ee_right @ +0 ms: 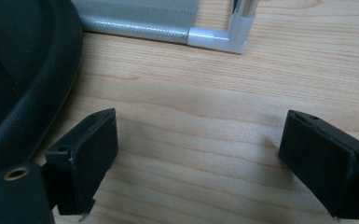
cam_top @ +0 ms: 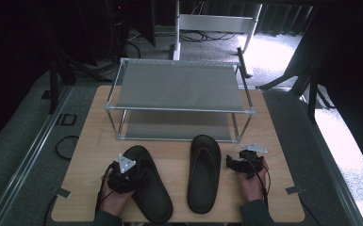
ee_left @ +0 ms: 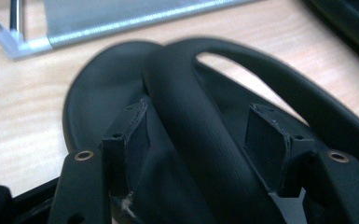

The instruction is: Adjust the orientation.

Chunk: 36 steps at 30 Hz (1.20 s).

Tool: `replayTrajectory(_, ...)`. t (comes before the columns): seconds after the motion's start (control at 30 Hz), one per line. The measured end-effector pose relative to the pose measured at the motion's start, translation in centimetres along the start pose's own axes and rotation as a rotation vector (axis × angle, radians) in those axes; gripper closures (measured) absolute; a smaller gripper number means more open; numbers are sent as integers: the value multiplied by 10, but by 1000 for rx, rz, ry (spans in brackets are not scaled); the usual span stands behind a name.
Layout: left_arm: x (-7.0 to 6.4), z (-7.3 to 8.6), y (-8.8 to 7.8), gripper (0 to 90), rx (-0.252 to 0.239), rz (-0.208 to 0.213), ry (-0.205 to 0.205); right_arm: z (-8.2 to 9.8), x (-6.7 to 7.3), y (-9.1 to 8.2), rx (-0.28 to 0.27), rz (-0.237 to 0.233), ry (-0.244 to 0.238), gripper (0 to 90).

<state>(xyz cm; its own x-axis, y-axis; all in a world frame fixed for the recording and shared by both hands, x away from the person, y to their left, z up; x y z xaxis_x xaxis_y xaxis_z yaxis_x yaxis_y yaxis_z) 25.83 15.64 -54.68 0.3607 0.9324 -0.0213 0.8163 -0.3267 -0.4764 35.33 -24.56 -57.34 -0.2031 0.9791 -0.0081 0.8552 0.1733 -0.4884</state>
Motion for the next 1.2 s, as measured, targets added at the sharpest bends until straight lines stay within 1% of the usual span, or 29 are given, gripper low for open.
replayTrajectory(0.07,-2,4,2,417,25,3,14,0,0,0,0,-1,-1,115)
replayTrajectory(0.1,-2,5,2,432,27,10,15,0,0,0,0,-1,-1,115)
replayTrajectory(0.13,-2,4,2,462,22,14,10,0,0,0,0,-1,-1,115)
replayTrajectory(0.17,-3,2,2,517,20,10,16,0,0,0,0,-1,-1,115)
replayTrajectory(0.2,-4,1,3,549,19,4,23,0,0,0,0,-1,-1,115)
replayTrajectory(0.33,-8,-5,7,582,19,12,41,0,0,0,0,-1,-1,115)
replayTrajectory(0.4,-11,-9,10,595,15,29,52,0,0,0,0,-3,-2,115)
replayTrajectory(0.47,-14,-12,13,612,5,62,65,0,0,0,0,-5,-3,115)
replayTrajectory(0.5,-14,-12,13,626,5,62,65,0,0,0,0,-5,-3,115)
replayTrajectory(0.53,-16,-15,17,626,-5,70,79,0,0,0,1,-7,-5,115)
replayTrajectory(0.57,-17,-18,20,650,-12,74,86,0,0,0,1,-8,-5,115)
replayTrajectory(0.6,-18,-20,24,654,-14,82,85,0,0,0,1,-8,-5,115)
replayTrajectory(0.67,-19,-24,30,656,-28,82,89,0,0,0,0,-10,-7,115)
replayTrajectory(0.73,-19,-28,36,661,-41,90,78,0,1,0,0,-10,-7,115)
replayTrajectory(0.8,-19,-33,43,666,-56,89,75,0,1,0,0,-11,-7,115)
replayTrajectory(0.93,-19,-41,54,669,-79,81,82,0,1,0,0,-13,-8,115)
replayTrajectory(1.07,-18,-49,67,669,-104,87,94,0,1,0,0,-14,-9,115)
replayTrajectory(1.1,-17,-51,71,669,-109,85,94,0,1,0,0,-14,-9,115)
replayTrajectory(1.17,-16,-55,78,669,-121,86,76,0,1,0,0,-14,-9,115)
replayTrajectory(1.2,-15,-57,81,669,-125,86,77,0,1,0,0,-14,-9,115)
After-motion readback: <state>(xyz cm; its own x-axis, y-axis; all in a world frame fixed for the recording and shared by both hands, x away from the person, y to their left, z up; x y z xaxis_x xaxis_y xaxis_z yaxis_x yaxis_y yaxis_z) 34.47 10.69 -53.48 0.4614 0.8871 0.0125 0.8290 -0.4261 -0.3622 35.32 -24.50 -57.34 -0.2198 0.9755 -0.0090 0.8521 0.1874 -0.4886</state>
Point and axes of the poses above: each handheld gripper's, and its own axes: y roughly forward along the jaws, z roughly out of its underside, x roughly to its left, the point moved 2 cm from there along y, roughly forward along the jaws, and after that the axes turned 15 degrees about -x, right-handed, at the moved point
